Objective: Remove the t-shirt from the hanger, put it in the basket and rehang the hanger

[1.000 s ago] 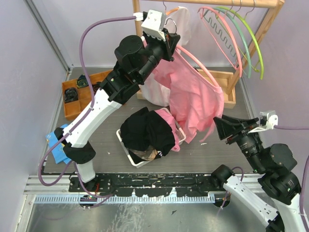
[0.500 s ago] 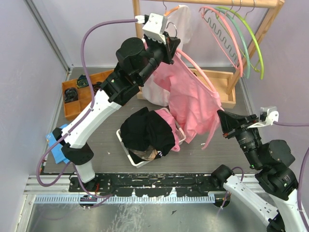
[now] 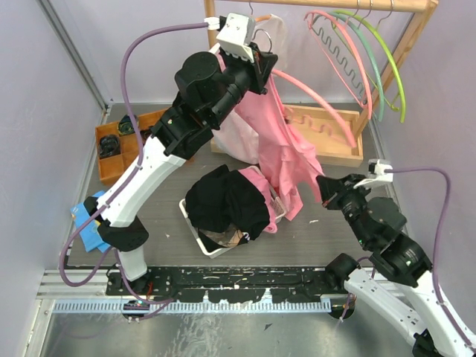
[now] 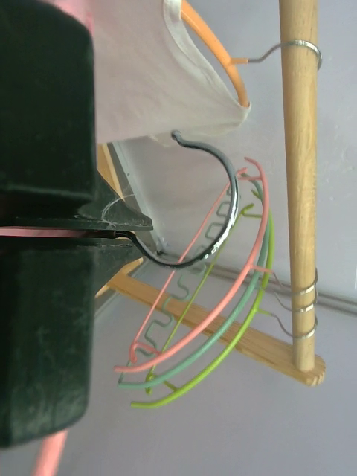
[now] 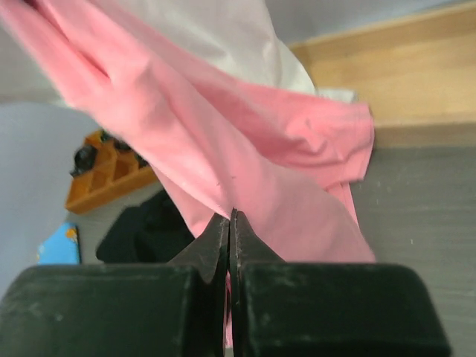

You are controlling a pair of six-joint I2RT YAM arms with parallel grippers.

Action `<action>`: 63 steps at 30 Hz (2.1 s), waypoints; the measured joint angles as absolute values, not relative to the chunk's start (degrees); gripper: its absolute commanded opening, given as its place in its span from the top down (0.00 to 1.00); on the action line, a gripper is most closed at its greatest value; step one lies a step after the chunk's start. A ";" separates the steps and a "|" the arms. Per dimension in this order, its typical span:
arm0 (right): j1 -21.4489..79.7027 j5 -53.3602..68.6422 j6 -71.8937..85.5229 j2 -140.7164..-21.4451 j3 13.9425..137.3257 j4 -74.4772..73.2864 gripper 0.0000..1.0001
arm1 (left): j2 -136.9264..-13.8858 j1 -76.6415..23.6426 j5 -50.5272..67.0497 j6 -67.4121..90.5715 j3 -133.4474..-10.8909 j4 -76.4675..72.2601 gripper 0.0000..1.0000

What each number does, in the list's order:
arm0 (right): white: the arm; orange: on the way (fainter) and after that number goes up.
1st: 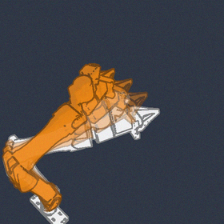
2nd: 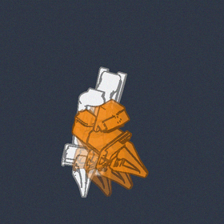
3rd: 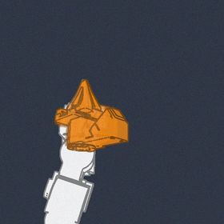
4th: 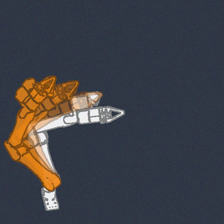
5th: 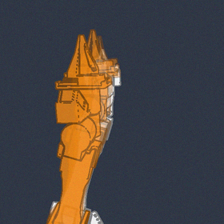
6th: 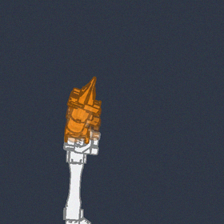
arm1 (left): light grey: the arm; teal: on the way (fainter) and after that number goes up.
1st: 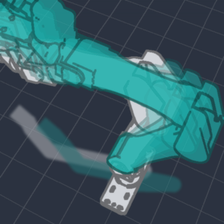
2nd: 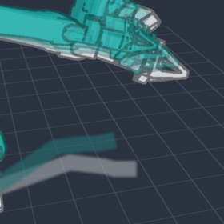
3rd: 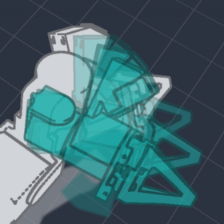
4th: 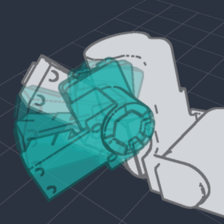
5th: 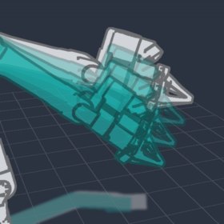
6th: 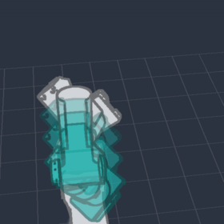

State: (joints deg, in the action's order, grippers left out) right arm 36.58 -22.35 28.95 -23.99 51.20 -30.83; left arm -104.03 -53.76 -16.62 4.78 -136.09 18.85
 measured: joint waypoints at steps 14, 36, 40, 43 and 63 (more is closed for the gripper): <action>36.58 -21.74 31.24 -18.15 47.66 -34.96 0.71 | -104.42 -53.93 -15.62 8.69 -136.70 18.48 1.00; 36.58 -38.00 18.39 -20.29 70.72 -44.62 0.42 | -96.55 -55.77 -4.75 9.89 -114.93 12.08 1.00; 36.58 -34.15 15.55 -23.77 75.26 -44.23 0.40 | -96.51 -57.06 -4.43 9.89 -114.50 12.40 1.00; 36.58 -31.70 14.15 -28.88 78.19 -44.14 0.39 | -96.88 -57.87 -4.34 9.87 -114.41 13.61 1.00; 36.58 -21.21 12.27 -40.21 77.14 -42.54 0.38 | -106.56 -61.69 -4.60 7.92 -118.80 21.02 1.00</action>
State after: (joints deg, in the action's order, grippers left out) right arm 36.58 -21.21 12.27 -40.21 77.14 -42.54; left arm -106.56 -61.69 -4.60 7.92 -118.80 21.02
